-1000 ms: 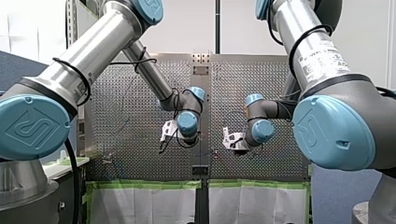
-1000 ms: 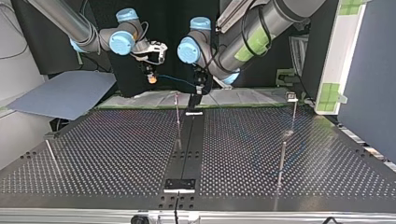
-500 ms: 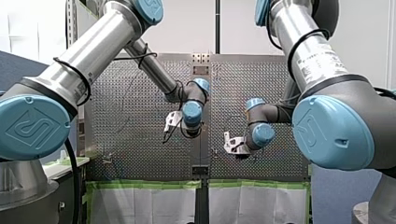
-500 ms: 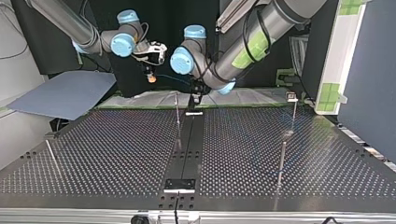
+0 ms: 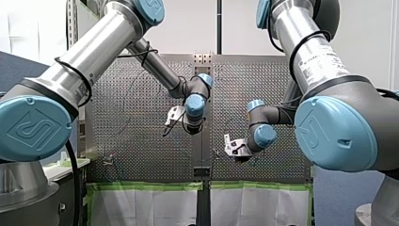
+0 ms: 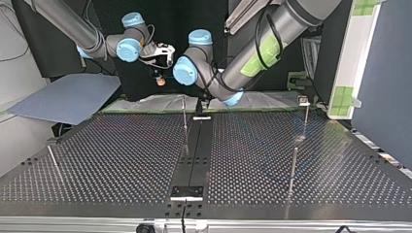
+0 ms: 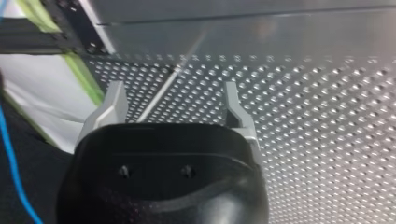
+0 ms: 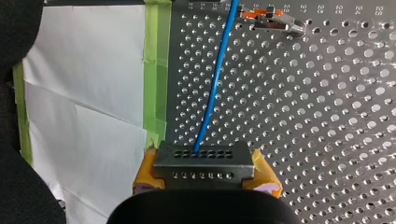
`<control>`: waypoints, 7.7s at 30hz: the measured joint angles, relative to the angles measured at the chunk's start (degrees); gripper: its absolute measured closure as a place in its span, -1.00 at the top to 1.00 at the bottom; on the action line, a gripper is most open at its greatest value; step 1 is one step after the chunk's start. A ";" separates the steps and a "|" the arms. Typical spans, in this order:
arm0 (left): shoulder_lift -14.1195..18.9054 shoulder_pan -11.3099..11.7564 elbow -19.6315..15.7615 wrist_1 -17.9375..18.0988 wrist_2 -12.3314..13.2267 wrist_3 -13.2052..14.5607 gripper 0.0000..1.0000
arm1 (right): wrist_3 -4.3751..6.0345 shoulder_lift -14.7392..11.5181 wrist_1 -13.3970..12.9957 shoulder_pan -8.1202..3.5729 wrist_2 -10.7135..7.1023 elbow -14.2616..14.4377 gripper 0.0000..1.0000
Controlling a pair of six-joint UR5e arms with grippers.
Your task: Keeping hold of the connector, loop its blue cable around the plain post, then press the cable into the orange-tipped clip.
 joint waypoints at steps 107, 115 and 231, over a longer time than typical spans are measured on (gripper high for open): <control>-10.47 7.56 14.28 -34.03 21.49 1.84 0.98 | -0.11 0.01 -0.10 0.75 -0.09 -0.16 -1.00; -11.00 7.75 14.80 -31.89 21.45 1.25 0.98 | -0.11 0.01 -0.11 0.84 -0.14 -0.24 -1.00; -31.09 8.87 16.10 -11.92 20.33 -4.93 0.06 | -0.38 0.01 -0.07 1.14 -0.32 -0.57 -1.00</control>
